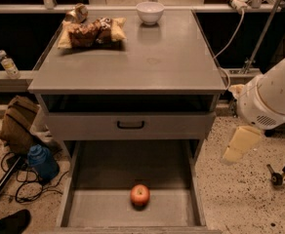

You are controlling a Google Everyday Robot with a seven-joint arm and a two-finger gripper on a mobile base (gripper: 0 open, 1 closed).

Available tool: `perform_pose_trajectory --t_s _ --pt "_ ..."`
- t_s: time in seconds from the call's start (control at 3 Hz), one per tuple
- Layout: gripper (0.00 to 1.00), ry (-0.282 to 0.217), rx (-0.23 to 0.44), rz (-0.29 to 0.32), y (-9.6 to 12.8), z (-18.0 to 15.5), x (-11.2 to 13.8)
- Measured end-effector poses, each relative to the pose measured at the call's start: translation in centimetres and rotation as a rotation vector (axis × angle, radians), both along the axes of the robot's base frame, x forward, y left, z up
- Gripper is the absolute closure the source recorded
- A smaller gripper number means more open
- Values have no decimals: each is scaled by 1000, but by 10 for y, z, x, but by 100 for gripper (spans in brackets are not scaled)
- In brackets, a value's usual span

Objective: Pick apple from middle drawer and place on counter

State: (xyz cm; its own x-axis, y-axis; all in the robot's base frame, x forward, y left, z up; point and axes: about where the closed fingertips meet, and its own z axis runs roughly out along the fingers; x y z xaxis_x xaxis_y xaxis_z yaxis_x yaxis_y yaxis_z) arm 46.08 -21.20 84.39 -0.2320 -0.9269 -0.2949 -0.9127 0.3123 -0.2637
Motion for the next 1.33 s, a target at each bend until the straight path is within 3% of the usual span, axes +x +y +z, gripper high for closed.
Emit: perform_pose_trajectory --t_s 0.33,0.67,1.0,1.33 --pt "0 2 -1 1 0 0 -1" --pt "0 6 44 23 14 -33 1" --pt "0 71 168 30 51 -121 -11" --pt "0 67 258 71 94 -182 -5"
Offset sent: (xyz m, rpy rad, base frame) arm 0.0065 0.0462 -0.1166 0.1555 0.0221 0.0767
